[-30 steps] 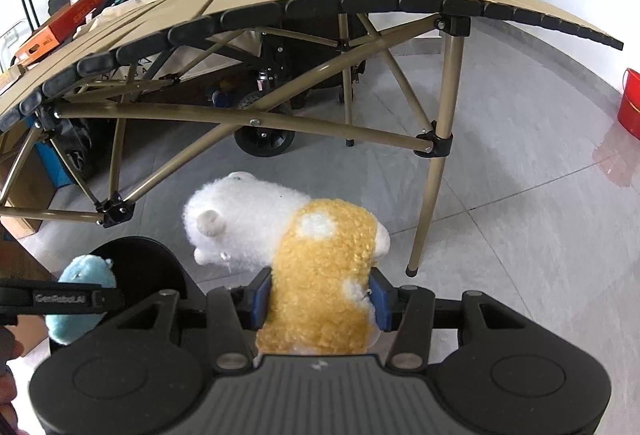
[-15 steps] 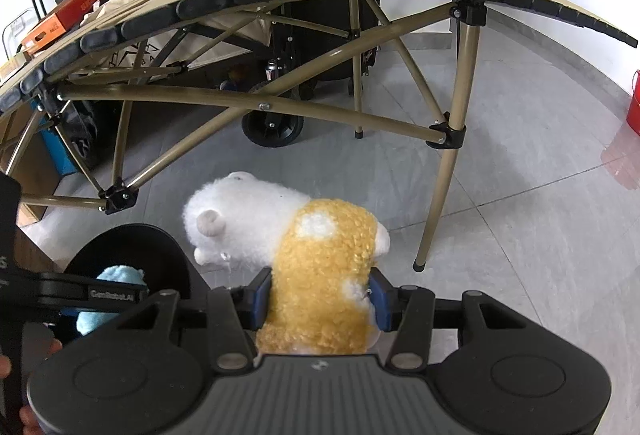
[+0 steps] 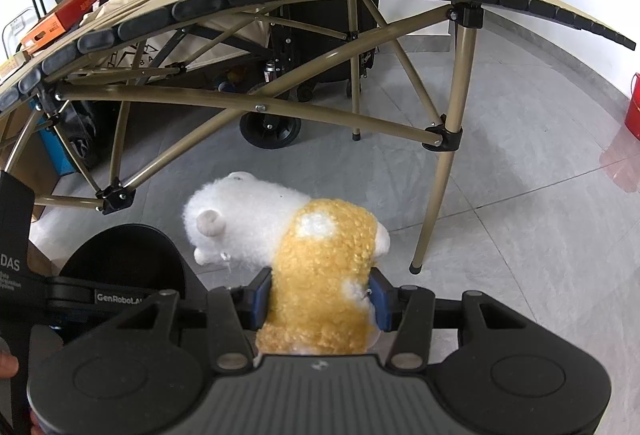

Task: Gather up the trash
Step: 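Lower the left tool into the bin and open it to drop the blue plush, then move the right tool holding the white-and-yellow plush over the bin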

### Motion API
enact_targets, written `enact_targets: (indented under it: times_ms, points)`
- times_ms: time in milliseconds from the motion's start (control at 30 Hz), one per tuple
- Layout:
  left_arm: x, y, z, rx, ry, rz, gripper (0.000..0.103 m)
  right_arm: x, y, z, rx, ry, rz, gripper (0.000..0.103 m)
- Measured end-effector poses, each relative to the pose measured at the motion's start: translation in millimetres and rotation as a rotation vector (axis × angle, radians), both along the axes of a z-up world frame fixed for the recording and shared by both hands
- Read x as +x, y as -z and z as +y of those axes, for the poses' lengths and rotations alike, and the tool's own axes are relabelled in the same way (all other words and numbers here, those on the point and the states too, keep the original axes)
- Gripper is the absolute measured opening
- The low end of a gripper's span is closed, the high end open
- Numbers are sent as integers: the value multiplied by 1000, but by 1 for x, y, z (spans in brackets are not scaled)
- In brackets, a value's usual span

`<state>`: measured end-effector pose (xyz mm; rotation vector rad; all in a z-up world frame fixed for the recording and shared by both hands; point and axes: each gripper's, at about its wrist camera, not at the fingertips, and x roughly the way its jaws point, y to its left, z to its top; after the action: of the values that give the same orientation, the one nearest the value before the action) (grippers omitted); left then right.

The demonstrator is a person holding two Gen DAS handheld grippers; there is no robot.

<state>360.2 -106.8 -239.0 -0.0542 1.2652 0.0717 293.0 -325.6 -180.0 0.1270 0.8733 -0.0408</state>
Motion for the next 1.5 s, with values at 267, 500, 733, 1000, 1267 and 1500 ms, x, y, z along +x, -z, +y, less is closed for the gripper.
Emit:
enact_targets:
  times_ms: [267,500,733,1000,1267,1500]
  points:
    - [-1,1,0,-2,10,12,103,0,0,2,-4,-4,-1,48]
    - [-1,1,0,-7,14,11,103,0,-1,3,-5,-9,-3,48]
    - [-6,-6,5,-5,6,-1,103,-1,-4,9,-10,-25,-6,48]
    - [-16,-19,11,2,18,-29,103,-3,-7,16,-17,-43,-7,48]
    - [-28,-35,24,7,41,-56,103,-3,-11,34,-23,-81,-18,48]
    - [-42,-53,44,6,31,-92,103,-2,-18,55,-25,-128,-33,48]
